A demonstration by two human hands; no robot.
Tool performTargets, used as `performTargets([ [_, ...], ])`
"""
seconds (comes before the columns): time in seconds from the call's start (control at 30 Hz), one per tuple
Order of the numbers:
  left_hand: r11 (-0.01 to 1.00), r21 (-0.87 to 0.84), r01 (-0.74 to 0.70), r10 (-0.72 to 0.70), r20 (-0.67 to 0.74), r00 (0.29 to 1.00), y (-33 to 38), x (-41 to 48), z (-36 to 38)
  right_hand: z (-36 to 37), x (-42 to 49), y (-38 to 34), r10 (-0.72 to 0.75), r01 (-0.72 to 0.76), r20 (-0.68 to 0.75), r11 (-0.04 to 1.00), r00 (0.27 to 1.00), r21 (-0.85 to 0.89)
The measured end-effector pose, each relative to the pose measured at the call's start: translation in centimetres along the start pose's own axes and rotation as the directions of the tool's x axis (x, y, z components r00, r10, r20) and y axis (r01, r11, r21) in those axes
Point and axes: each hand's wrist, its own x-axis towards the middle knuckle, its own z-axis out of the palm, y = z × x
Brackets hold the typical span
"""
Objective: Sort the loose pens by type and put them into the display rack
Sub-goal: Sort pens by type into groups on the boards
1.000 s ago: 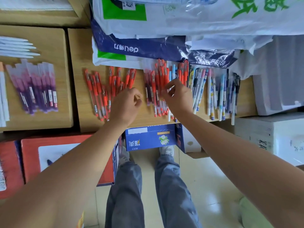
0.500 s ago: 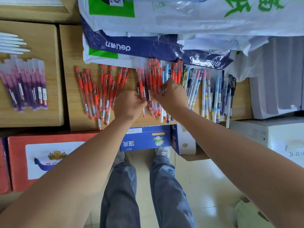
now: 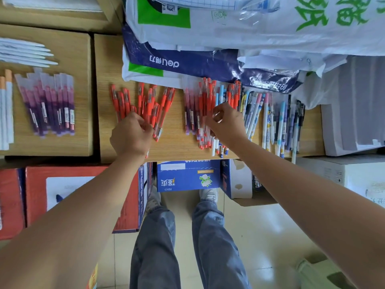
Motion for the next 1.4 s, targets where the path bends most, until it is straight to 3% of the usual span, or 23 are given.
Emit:
performTargets([
  [0.17,0.999,-0.036,-0.040,0.040,0.002,0.999,-1.1,0.0,-0.5,1.0,-0.6,-2.2,-0.052,0.029,0.143,0.987,0.988,0.159],
  [0.3,0.995,-0.078,-0.065,0.060,-0.067,0.996,-2.9,0.6,-1.2,4.6,-0.8,-5.0,-0.098,0.064,0.237,0.987,0.966,0.150],
  [0.6,0.981,-0.165,-0.101,0.108,0.033,0.994,-4.6,1.9,-1.4,11.0,0.4,-8.6,-0.052,0.063,0.111,0.993,0.992,-0.095],
  [0.8,0.985,-0.097,-0.144,0.142,-0.022,0.990,-4.1,1.5,-1.6,9.4,0.2,-8.0,-0.119,0.119,0.081,0.993,0.990,0.007],
  [0.93,0.957,-0.156,-0.246,0.237,-0.076,0.969,-1.7,0.8,-1.4,5.4,0.1,-5.5,-0.105,0.105,-0.044,0.994,0.994,0.013],
  [1.1,0.899,-0.249,-0.361,0.390,0.080,0.917,2.3,0.1,0.6,1.2,-0.1,-1.2,-0.004,-0.007,-0.161,0.998,0.987,-0.070],
  [1.23,0.869,-0.276,-0.412,0.462,0.152,0.874,4.9,-1.0,2.0,0.3,0.4,0.2,0.040,-0.058,-0.123,0.987,0.992,-0.149],
  [1.4,0.874,-0.283,-0.396,0.462,0.224,0.858,6.4,-1.4,3.1,0.8,1.7,-0.5,-0.004,-0.020,-0.084,0.960,0.996,-0.281],
])
